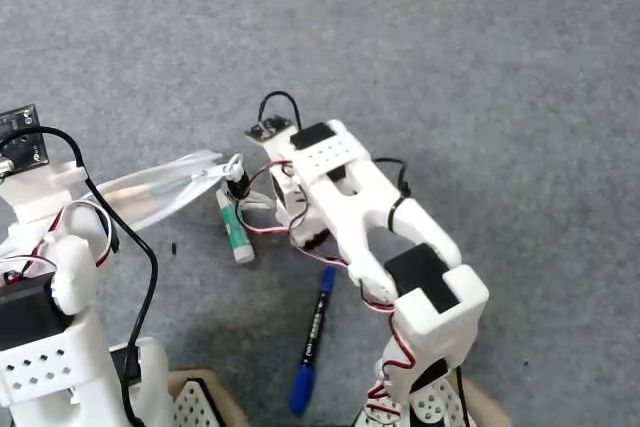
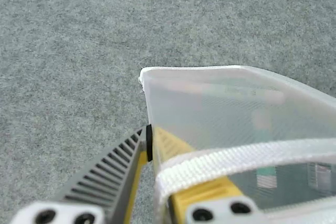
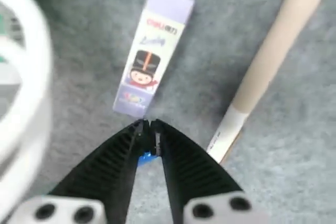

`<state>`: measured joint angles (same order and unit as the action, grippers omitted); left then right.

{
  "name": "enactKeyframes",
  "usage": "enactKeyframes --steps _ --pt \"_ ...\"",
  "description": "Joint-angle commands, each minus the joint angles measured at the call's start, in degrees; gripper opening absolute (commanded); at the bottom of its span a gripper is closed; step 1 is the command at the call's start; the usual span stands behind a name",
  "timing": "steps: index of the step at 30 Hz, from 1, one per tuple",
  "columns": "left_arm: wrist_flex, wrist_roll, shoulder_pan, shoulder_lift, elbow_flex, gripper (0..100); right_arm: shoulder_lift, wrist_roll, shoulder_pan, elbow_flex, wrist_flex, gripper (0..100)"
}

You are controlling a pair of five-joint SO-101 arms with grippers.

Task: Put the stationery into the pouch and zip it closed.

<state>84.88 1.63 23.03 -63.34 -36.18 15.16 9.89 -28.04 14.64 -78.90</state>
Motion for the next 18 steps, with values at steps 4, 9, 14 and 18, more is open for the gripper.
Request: enactKeyframes --steps 4,9,14,18 --pt "0.2 0.4 -0.4 -0.3 0.3 3 -0.8 3.7 3.3 -7.2 -3.3 22.3" --pt "0.2 0.4 -0.4 -0.3 0.3 3 -0.3 5.5 6.0 -11.0 -1.7 25.9" --pt "0.1 0.4 -0.4 -0.3 0.3 3 0.1 6.5 6.3 -13.3 3.3 23.7" --pt "0.2 0.4 -0.4 -0.3 0.3 3 4.9 6.5 6.4 -18.4 4.0 23.7"
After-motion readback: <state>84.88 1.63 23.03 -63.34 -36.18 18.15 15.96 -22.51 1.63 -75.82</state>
